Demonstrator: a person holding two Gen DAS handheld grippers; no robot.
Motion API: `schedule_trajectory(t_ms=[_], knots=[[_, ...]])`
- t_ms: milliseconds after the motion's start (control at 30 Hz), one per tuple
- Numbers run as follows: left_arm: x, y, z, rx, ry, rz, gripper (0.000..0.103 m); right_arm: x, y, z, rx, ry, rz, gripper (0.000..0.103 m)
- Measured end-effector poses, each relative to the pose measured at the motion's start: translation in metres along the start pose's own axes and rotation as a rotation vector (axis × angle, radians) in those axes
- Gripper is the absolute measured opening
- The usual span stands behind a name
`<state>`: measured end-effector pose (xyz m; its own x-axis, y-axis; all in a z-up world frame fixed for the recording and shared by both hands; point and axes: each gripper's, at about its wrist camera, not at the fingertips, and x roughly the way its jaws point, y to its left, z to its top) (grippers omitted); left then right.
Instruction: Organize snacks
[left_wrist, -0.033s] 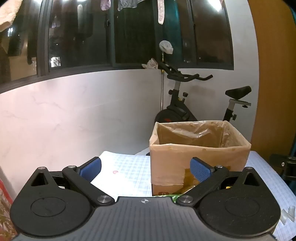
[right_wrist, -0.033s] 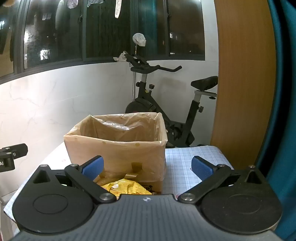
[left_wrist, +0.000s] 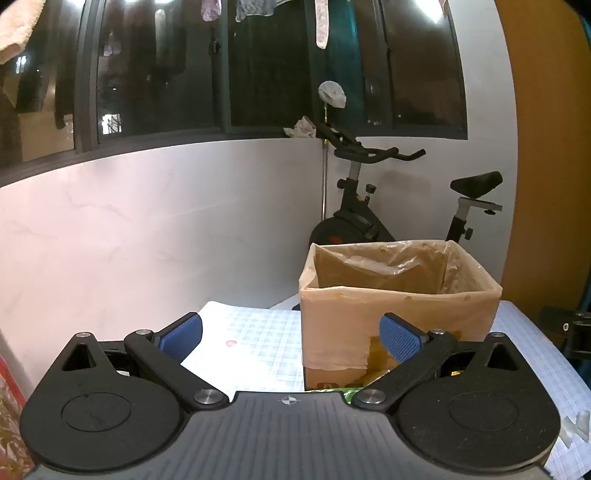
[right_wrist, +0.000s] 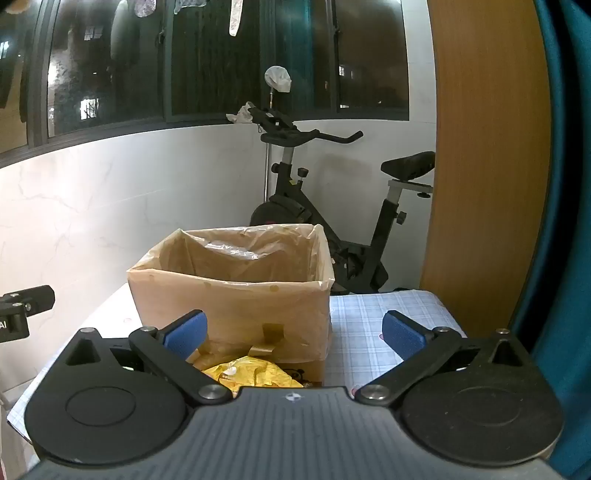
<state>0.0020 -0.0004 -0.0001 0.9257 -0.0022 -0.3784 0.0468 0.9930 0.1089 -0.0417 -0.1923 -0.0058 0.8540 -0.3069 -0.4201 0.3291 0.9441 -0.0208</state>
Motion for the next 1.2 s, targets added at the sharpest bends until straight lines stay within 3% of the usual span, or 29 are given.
schedule_trajectory(t_ms=[1200], knots=[[-0.0025, 0.0044, 0.0004, -0.037, -0.021, 0.012, 0.103, 0.0021, 0.0003, 0.0015, -0.006, -0.004, -0.003, 0.103]])
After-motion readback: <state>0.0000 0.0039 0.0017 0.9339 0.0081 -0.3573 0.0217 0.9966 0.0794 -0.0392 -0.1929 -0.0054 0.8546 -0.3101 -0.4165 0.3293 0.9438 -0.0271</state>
